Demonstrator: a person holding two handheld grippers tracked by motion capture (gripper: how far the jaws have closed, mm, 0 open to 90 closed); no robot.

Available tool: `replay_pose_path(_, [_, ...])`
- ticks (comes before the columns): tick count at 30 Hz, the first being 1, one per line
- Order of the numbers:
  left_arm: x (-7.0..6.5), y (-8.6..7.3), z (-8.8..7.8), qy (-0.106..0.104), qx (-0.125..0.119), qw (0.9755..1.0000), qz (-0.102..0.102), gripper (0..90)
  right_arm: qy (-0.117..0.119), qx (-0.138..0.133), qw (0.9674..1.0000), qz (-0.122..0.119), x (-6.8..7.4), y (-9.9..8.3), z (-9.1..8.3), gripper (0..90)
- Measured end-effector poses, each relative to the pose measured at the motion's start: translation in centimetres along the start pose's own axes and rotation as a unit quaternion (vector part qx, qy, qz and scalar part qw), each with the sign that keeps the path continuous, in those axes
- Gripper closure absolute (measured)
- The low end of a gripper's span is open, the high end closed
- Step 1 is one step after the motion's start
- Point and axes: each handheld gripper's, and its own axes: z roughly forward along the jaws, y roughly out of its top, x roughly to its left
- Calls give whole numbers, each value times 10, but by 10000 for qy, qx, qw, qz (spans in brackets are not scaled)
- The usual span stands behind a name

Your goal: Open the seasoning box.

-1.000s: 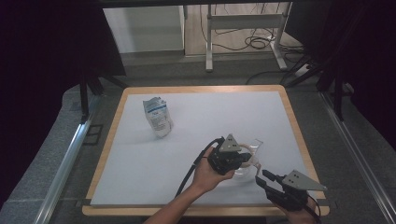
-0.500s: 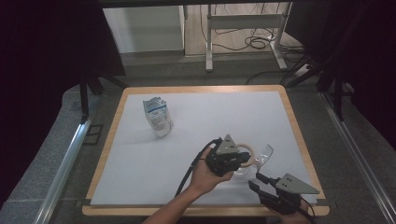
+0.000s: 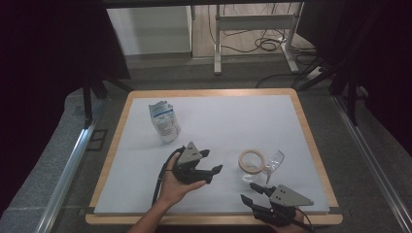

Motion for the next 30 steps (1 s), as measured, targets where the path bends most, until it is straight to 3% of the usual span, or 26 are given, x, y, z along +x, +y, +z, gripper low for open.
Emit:
replay_pose_path(9, [25,-38,-25,264,58,9994,-229,275,98,-133,9997,-200,24,7,23,453])
replay_pose_path(14, [35,-50,-34,342,96,9989,-303,274,263,-10,9993,-284,33,8,43,450])
replay_pose_path(21, [48,-63,-41,511,164,9976,-439,274,346,84,9990,-256,34,15,66,450])
replay_pose_path(30, [66,-74,-52,783,160,9943,-712,275,352,5,9992,-170,31,22,82,448])
